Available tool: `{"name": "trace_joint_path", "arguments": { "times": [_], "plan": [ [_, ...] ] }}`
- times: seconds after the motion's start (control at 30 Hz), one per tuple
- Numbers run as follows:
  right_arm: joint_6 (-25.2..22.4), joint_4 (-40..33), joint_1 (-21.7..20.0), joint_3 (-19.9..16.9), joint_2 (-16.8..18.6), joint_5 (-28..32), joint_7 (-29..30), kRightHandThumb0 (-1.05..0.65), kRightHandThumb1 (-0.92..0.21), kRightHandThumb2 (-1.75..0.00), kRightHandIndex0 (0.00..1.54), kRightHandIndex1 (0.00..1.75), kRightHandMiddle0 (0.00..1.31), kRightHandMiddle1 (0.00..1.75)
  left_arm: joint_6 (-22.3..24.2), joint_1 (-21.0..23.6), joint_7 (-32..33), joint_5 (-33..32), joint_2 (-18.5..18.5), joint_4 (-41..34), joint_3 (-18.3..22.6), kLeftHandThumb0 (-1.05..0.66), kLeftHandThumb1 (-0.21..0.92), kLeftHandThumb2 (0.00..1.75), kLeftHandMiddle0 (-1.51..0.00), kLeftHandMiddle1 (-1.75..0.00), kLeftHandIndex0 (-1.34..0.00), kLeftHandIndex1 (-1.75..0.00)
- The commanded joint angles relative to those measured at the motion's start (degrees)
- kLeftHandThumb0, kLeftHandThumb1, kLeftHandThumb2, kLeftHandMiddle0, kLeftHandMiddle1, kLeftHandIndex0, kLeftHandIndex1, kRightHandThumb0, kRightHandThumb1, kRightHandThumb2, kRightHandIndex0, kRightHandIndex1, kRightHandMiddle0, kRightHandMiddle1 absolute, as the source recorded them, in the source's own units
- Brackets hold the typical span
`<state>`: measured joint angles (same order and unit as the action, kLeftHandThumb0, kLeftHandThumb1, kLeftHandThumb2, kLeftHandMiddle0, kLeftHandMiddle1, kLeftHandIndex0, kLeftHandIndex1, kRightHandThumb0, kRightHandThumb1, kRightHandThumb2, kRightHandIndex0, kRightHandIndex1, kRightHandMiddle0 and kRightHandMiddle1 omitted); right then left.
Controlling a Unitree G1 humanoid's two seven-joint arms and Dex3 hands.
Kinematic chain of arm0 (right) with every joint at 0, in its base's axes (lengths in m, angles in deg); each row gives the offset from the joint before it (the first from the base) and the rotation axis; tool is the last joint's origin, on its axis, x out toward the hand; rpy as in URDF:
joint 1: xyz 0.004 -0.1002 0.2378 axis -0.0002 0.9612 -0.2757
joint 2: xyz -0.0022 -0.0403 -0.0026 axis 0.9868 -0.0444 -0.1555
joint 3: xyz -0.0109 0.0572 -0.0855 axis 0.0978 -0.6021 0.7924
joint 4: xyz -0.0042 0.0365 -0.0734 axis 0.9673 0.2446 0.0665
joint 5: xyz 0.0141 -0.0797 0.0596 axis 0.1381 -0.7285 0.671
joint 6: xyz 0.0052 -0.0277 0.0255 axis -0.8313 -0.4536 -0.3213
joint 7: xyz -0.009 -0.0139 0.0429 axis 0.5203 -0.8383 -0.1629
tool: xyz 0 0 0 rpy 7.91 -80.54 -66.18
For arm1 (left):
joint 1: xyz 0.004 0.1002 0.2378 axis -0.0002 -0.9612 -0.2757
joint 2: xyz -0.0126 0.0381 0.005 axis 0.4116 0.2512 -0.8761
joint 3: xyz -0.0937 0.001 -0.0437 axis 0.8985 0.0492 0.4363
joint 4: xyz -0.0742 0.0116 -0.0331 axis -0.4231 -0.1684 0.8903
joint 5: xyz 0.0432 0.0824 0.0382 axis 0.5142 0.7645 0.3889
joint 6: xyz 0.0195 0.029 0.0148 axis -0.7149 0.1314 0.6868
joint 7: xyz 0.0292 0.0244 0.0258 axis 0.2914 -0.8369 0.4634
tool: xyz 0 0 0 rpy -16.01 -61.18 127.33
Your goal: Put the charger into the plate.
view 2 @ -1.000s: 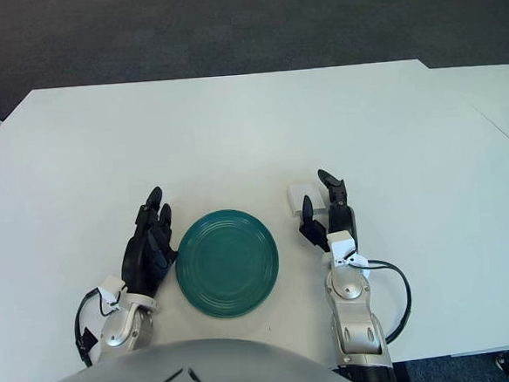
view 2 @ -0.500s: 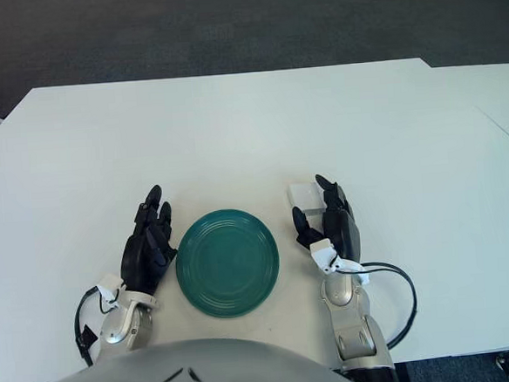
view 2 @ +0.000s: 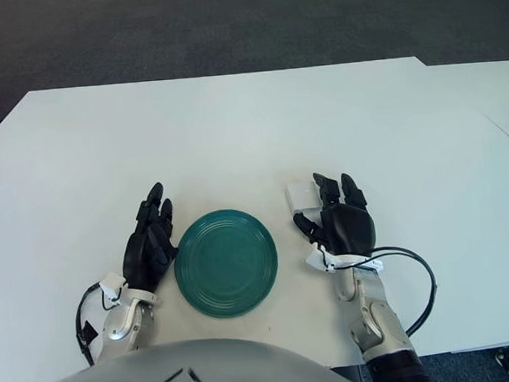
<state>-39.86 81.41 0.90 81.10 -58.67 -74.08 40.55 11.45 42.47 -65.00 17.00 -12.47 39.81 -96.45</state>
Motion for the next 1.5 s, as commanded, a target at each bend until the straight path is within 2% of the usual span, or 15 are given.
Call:
{"name": "trace_joint_path", "arguments": {
  "times": [0.0, 0.03, 0.07, 0.1, 0.27, 0.33, 0.47, 0.53, 0.63, 0.7, 0.8, 0.93, 1.47],
  "plan": [
    [-0.6, 2.1, -1.2, 1.5, -0.8, -1.6, -0.9, -0.93, -0.92, -0.68, 0.1, 0.0, 0.0, 0.47, 2.3, -1.1, 0.4, -1.3, -1.7, 1.4, 0.1, -1.05, 0.92, 0.99, 0.0, 0.0, 0.0, -0.24],
    [-0.7, 2.3, -1.3, 1.7, -1.0, -1.6, -0.9, -0.93, -0.92, -0.68, 0.1, 0.01, 0.0, 0.48, 2.2, -1.1, 0.5, -1.5, -1.8, 1.4, 0.2, -1.05, 0.92, 1.0, 0.0, 0.0, -0.02, -0.33],
    [-0.6, 2.5, -1.4, 1.9, -1.1, -1.4, -0.9, -0.93, -0.92, -0.67, 0.1, 0.01, 0.0, 0.48, 2.3, -1.1, 1.2, -1.5, -2.3, 1.3, 0.1, -1.05, 0.92, 1.0, 0.0, 0.0, -0.02, -0.52],
    [-0.5, 2.6, -1.5, 2.0, -1.2, -1.3, -0.9, -0.93, -0.92, -0.66, 0.1, 0.01, 0.0, 0.48, 2.3, -1.1, 1.7, -1.4, -2.6, 1.1, 0.0, -1.05, 0.92, 1.0, 0.0, 0.0, -0.01, -0.61],
    [-0.5, 3.4, -2.4, 2.7, -1.3, -0.7, -1.8, -0.93, -0.92, -0.63, 0.11, 0.01, 0.0, 0.49, 1.5, -1.2, 2.1, -2.2, -3.2, 1.3, -0.1, -1.05, 0.92, 1.01, 0.0, 0.0, -0.03, -0.71],
    [-0.6, 3.6, -2.6, 3.0, -1.4, -0.5, -2.0, -0.92, -0.92, -0.62, 0.11, 0.01, 0.0, 0.49, 1.2, -1.2, 1.9, -2.6, -3.2, 1.3, -0.3, -1.05, 0.92, 1.0, 0.0, 0.0, -0.05, -0.87],
    [-0.9, 4.0, -3.2, 3.4, -1.6, -0.6, -2.5, -0.92, -0.92, -0.61, 0.11, 0.0, 0.0, 0.49, 1.3, -1.2, 1.5, -3.5, -2.8, 0.8, -0.7, -1.05, 0.92, 1.01, 0.0, 0.0, -0.03, -0.93],
    [-1.0, 4.1, -3.5, 3.5, -1.6, -0.5, -2.8, -0.91, -0.92, -0.61, 0.11, 0.0, 0.0, 0.49, 1.8, -1.2, 1.9, -3.6, -2.9, 0.5, -0.8, -1.05, 0.92, 1.02, 0.0, 0.0, -0.02, -0.91],
    [-1.0, 4.2, -4.1, 3.8, -1.8, -0.3, -3.3, -0.91, -0.92, -0.62, 0.11, 0.0, 0.0, 0.49, 2.4, -1.5, 2.5, -3.5, -2.8, -0.2, -1.0, -1.05, 0.92, 1.02, 0.0, 0.0, 0.0, -0.65],
    [-1.1, 4.1, -4.3, 3.8, -1.8, -0.3, -3.5, -0.91, -0.92, -0.62, 0.11, 0.0, 0.0, 0.49, 2.4, -1.9, 2.5, -3.4, -2.5, -0.7, -1.3, -1.05, 0.92, 1.02, 0.0, 0.0, 0.0, -0.58],
    [-1.1, 3.8, -4.6, 4.0, -2.1, -0.4, -3.8, -0.92, -0.92, -0.64, 0.1, 0.0, 0.0, 0.49, 1.2, -2.0, 1.5, -3.0, -1.8, -0.4, -1.7, -1.05, 0.92, 1.01, 0.0, 0.0, 0.0, -0.53],
    [-1.3, 3.2, -4.9, 4.2, -2.3, -0.8, -4.5, -0.94, -0.92, -0.68, 0.09, 0.0, 0.0, 0.47, 0.3, -1.9, 1.6, -2.3, -1.6, 0.1, -2.0, -1.05, 0.92, 1.0, 0.0, 0.0, -0.03, -0.68],
    [-1.6, -3.7, -3.9, 3.8, -3.9, -0.8, -9.3, -0.98, -0.92, -0.77, 0.1, 0.01, 0.0, 0.44, 1.7, -0.9, 0.6, -3.8, -1.2, 1.0, -1.5, -1.05, 0.92, 0.99, 0.0, 0.0, 0.0, -0.29]
  ]
}}
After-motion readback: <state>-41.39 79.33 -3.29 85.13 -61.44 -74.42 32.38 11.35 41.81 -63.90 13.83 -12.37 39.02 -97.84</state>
